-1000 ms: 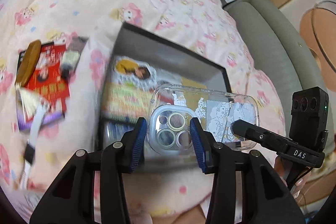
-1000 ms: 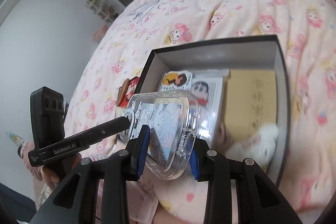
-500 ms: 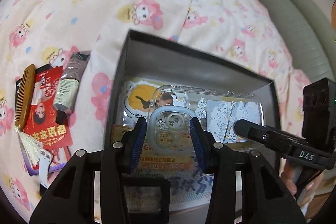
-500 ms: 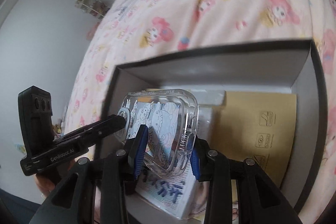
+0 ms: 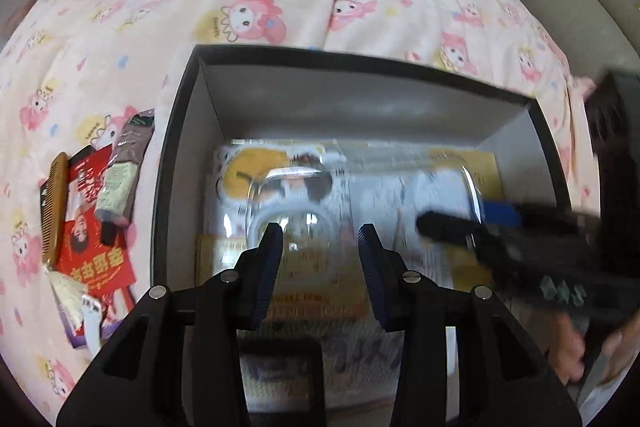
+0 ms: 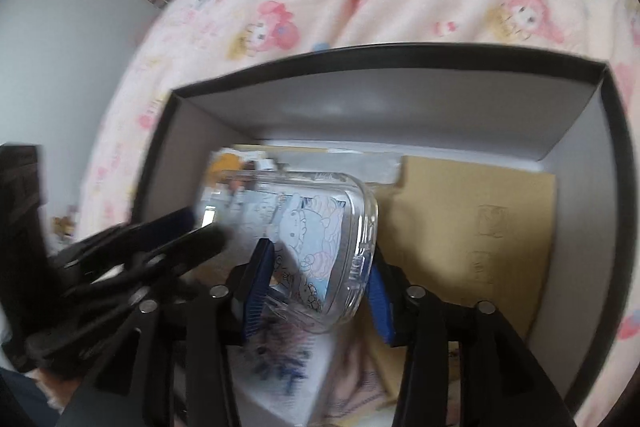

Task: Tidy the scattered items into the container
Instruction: 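Lower the phone case into the box and open the left gripper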

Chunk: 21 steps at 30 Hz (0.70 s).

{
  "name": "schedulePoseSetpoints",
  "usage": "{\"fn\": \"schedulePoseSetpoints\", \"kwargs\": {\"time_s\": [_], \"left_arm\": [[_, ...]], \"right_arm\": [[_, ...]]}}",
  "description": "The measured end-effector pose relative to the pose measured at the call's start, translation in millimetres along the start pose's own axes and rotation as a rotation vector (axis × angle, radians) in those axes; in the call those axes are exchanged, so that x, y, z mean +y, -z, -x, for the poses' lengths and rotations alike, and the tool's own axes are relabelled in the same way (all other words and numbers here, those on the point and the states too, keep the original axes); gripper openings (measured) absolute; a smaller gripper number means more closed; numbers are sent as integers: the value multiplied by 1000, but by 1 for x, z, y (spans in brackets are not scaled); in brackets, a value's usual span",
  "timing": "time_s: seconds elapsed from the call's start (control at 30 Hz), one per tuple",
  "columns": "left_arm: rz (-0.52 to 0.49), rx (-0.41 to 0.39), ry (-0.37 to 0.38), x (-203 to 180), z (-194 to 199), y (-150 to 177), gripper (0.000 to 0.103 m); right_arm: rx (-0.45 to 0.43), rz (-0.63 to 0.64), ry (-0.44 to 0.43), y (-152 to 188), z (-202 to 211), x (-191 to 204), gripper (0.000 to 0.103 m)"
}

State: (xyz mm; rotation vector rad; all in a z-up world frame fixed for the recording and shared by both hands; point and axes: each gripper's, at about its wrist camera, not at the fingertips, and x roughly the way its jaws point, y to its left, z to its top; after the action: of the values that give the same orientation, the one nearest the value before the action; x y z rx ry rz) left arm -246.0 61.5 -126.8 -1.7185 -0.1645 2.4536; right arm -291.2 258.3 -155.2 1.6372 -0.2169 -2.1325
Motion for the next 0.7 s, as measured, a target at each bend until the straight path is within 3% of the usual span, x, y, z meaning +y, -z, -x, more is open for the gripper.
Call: {"fn": "schedulePoseSetpoints", "kwargs": {"time_s": [0.13,0.2,0.43,0.7], "left_arm": [[-4,46,-37,2,-2,12,34],[-7,55,-65,-1,-4,12,34],[54,60,-96,3,-16,5,34],[111,33,-81,7,-13,-8,33]], "right_arm": [[-79,106,185,4,10,15,42],[-100,116,206,6,16,17,42],[4,-37,93,5,3,-5,41],[-12,6,-62,-14,-10,15,41]]}}
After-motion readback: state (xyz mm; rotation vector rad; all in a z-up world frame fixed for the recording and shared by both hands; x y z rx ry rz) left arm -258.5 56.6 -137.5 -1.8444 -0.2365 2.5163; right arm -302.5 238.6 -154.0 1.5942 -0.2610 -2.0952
